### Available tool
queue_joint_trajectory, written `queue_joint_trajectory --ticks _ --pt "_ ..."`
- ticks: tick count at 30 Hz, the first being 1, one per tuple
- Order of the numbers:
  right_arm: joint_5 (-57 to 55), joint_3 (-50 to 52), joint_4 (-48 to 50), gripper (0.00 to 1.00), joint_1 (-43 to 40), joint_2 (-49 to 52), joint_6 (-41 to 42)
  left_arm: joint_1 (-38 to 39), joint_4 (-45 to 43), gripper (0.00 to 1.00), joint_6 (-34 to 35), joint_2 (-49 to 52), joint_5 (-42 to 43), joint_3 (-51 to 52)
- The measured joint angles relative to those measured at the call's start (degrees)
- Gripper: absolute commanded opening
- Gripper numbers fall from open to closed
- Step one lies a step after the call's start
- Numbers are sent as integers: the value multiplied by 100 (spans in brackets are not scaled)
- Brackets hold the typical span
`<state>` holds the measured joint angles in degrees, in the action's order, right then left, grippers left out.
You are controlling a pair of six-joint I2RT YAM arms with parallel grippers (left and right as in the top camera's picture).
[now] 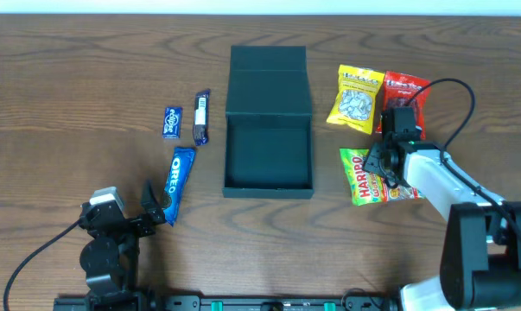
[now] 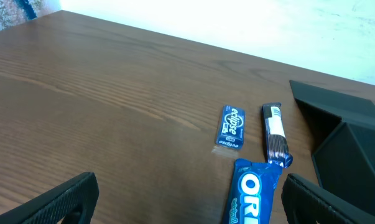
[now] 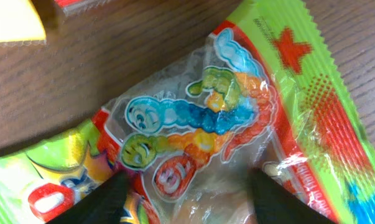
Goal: Pack container
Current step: 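Grasp the green HARIBO bag with the right gripper and lift, then lower the HARIBO bag into the green box and release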
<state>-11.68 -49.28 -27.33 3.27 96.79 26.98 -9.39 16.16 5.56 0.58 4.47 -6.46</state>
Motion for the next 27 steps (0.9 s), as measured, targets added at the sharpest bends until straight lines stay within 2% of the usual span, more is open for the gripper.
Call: queue_joint_trajectory --ticks 4,14,22,27 --pt "42 -39 22 2 4 39 -11 0 0 95 0 0 0 0" --pt "675 -13 -448 1 24 -175 -63 0 0 95 0 0 0 0" --pt "1176 188 -551 2 839 -1519 -407 0 0 95 0 0 0 0" --pt "1217 -332 -796 2 1231 -1937 -37 0 0 95 0 0 0 0"
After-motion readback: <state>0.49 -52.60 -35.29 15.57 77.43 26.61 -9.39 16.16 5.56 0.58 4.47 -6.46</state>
